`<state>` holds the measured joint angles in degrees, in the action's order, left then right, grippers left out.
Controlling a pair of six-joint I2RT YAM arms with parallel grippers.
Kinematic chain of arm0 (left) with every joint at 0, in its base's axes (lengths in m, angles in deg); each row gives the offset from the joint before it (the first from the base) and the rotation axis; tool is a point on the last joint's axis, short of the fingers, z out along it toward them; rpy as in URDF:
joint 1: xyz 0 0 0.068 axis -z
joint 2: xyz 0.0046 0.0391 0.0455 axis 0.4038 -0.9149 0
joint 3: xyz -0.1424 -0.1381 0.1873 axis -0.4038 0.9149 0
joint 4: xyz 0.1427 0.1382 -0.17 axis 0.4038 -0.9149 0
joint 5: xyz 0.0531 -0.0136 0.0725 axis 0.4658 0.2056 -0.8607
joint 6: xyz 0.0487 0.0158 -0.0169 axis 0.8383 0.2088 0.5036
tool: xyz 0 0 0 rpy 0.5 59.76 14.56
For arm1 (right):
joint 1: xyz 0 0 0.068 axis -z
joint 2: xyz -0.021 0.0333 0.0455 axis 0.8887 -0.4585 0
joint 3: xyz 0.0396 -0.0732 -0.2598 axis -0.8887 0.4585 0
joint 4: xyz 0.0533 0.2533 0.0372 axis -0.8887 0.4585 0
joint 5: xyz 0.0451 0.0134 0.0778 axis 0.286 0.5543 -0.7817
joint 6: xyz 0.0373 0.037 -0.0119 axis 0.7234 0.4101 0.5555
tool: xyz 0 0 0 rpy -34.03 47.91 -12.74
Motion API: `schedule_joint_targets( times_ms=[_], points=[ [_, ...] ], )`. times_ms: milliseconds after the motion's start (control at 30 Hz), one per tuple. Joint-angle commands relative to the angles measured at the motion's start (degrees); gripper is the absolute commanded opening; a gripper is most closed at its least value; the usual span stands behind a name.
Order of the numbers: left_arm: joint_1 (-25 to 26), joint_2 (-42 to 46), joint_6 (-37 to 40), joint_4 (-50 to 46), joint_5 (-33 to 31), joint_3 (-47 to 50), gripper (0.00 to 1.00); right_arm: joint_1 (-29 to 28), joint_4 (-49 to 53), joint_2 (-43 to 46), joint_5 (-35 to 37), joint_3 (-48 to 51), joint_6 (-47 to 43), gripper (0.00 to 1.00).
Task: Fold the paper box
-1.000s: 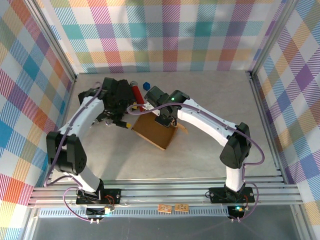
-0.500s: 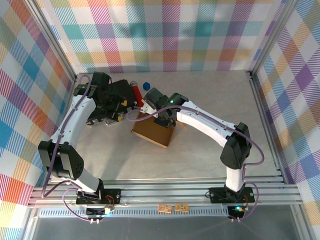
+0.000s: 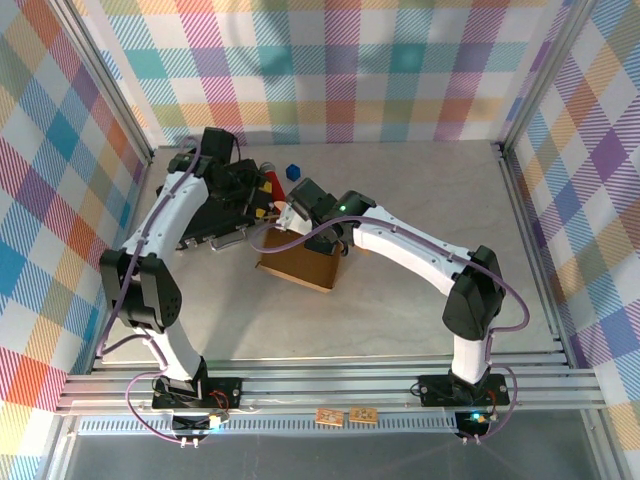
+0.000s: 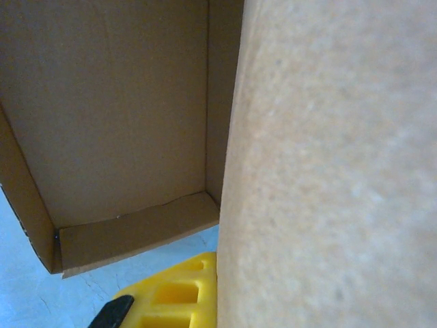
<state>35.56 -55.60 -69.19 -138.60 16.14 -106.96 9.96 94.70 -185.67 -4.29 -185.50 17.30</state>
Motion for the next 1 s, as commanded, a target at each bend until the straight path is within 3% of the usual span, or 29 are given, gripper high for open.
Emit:
schedule_joint_targets(
  times_ms=[0, 333, 500, 733, 967],
  points=[
    [1.64, -0.02, -0.04, 1.66, 3.3, -1.03, 0.51, -0.29, -0.58, 2.68, -3.17, -0.51, -0.55, 0.0],
    [4.63, 0.83, -3.1, 3.97, 6.11, -1.38, 0.51, 0.97, 1.35, 3.43, -2.86, -1.73, 0.32, 0.0],
    [4.36, 3.04, -1.64, 0.33, 4.42, -2.1, 0.54, 1.94, 1.55, 4.01, -2.32, -0.91, -0.14, 0.0],
    [2.38, 3.19, 1.84, -4.32, 4.82, -4.45, 0.59, 3.69, 4.59, 7.92, -10.71, -1.55, -0.78, 0.0],
    [3.05, 3.37, 1.55, -4.96, 5.47, -6.93, 0.59, 4.15, 5.42, 9.33, -10.52, 0.76, -1.02, 0.0]
  ],
)
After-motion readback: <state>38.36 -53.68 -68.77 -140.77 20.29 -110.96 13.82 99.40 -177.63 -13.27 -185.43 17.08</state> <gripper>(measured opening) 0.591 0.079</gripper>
